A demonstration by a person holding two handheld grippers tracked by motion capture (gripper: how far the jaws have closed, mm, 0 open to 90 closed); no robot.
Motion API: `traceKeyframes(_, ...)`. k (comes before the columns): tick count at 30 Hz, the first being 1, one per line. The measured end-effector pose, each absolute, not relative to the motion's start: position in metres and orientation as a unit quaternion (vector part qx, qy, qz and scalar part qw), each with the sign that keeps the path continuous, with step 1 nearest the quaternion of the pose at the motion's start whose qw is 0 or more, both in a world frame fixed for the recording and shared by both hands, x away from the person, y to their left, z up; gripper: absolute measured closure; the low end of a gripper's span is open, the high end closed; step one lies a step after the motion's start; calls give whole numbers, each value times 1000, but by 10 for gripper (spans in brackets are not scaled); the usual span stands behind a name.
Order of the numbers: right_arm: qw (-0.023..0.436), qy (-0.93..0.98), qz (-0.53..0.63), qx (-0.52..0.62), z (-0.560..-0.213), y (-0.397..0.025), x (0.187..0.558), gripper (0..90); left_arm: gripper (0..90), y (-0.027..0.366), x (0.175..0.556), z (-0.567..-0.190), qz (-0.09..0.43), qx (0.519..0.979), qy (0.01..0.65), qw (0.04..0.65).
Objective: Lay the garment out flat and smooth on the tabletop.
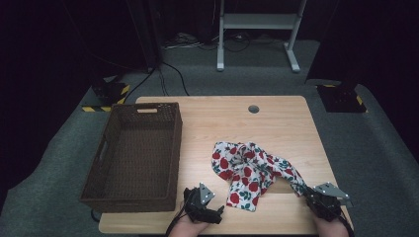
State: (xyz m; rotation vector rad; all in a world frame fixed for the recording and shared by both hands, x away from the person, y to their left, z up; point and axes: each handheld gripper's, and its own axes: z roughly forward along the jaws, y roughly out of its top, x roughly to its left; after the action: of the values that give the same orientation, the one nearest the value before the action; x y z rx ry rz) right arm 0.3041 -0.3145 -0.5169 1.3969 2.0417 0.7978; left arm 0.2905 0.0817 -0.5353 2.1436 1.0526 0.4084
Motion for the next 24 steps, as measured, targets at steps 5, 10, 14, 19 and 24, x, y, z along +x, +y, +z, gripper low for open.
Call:
traceKeyframes(5, 272, 757, 311, 507, -514, -309, 295, 693, 61, 80, 289, -535, 160, 828, 402, 356)
traceKeyframes(10, 263, 763, 323, 494, -515, -302, 292, 661, 61, 75, 286, -530, 139, 818, 397, 393)
traceKeyframes(14, 256, 761, 327, 499, -518, -303, 295, 649, 61, 55, 284, -523, 139, 830, 373, 391)
traceKeyframes(19, 250, 764, 324, 498, -522, -302, 298, 623, 67, 16, 290, -515, 136, 848, 336, 388)
traceKeyframes(24, 248, 762, 325, 502, -525, -303, 300, 611, 156, -18, 299, -518, 129, 865, 307, 377)
